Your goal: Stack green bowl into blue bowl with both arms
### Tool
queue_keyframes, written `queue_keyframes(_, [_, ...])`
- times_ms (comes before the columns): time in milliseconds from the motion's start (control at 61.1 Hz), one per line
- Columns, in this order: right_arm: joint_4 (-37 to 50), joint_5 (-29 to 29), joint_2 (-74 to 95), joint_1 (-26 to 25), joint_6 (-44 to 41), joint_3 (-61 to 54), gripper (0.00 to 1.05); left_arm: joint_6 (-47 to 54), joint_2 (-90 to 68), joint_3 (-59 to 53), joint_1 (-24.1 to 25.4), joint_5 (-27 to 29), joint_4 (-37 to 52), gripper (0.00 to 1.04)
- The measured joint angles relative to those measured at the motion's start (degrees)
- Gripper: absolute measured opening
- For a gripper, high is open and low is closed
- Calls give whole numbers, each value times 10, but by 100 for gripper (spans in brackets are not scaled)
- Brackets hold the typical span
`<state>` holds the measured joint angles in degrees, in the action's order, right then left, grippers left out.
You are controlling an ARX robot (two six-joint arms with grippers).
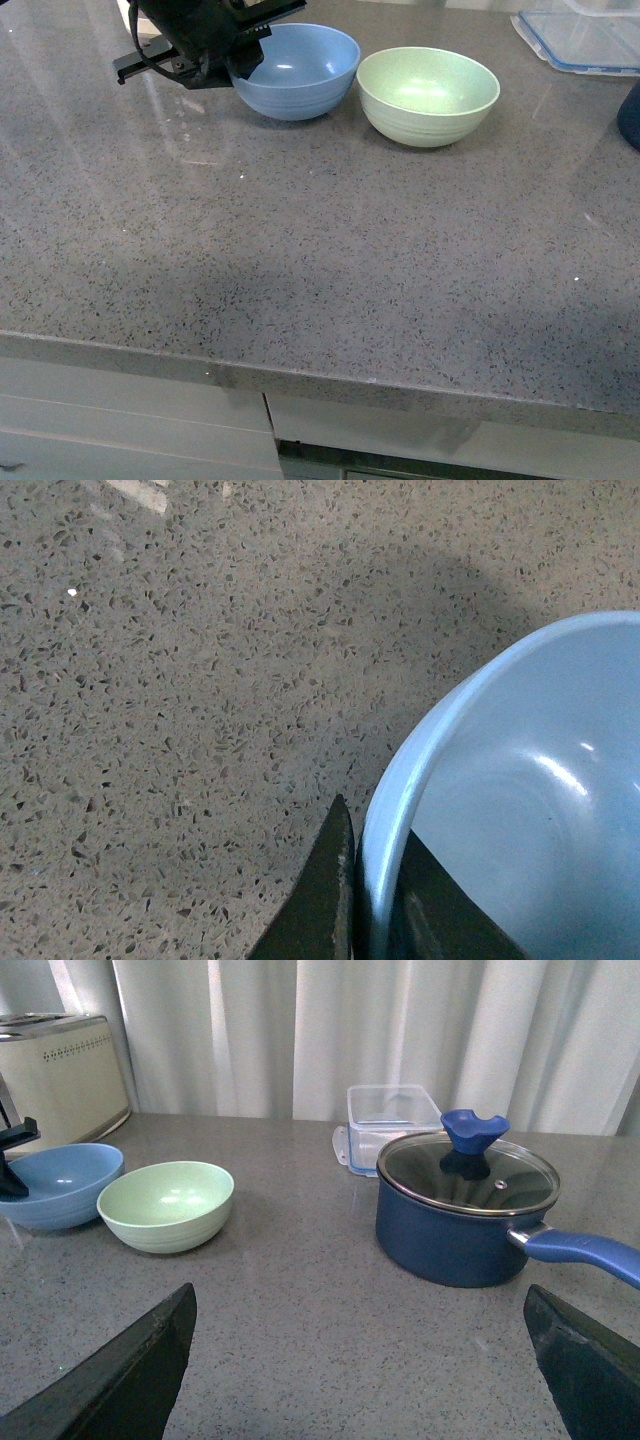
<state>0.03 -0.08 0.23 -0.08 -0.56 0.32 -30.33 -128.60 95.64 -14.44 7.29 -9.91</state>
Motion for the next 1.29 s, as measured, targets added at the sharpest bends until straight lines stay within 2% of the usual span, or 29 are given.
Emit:
queue_keyframes(343, [0, 0, 0, 0, 0, 0, 95, -3, -10, 13, -4, 2, -9, 5])
queue_keyframes(392, [0, 0, 0, 0, 0, 0, 95, -5, -11, 13, -4, 0, -10, 16])
queue_keyframes(458, [0, 0, 0, 0, 0, 0, 95, -6, -11, 13, -4, 2, -9, 25])
queue_keyframes(572, [0, 0, 0, 0, 0, 0, 95, -7, -2, -2, -2, 18, 5, 52])
queue_keyframes(638, [0, 0, 0, 0, 0, 0, 95, -1, 8, -15, -1, 30, 12, 61])
queue_keyframes(687, [0, 0, 0, 0, 0, 0, 95, 8, 19, -29, 0, 45, 21, 68])
queue_keyframes(834, [0, 0, 0, 0, 0, 0, 95, 74, 117, -120, 5, 122, 81, 100])
queue_keyframes(1014, [0, 0, 0, 0, 0, 0, 95, 121, 253, -279, 10, 201, 168, 98])
queue_keyframes(1128, [0, 0, 0, 0, 0, 0, 95, 123, 325, -384, 12, 231, 201, 98])
queue_keyframes(1292, [0, 0, 0, 0, 0, 0, 95, 126, 494, -613, 7, 327, 240, 98])
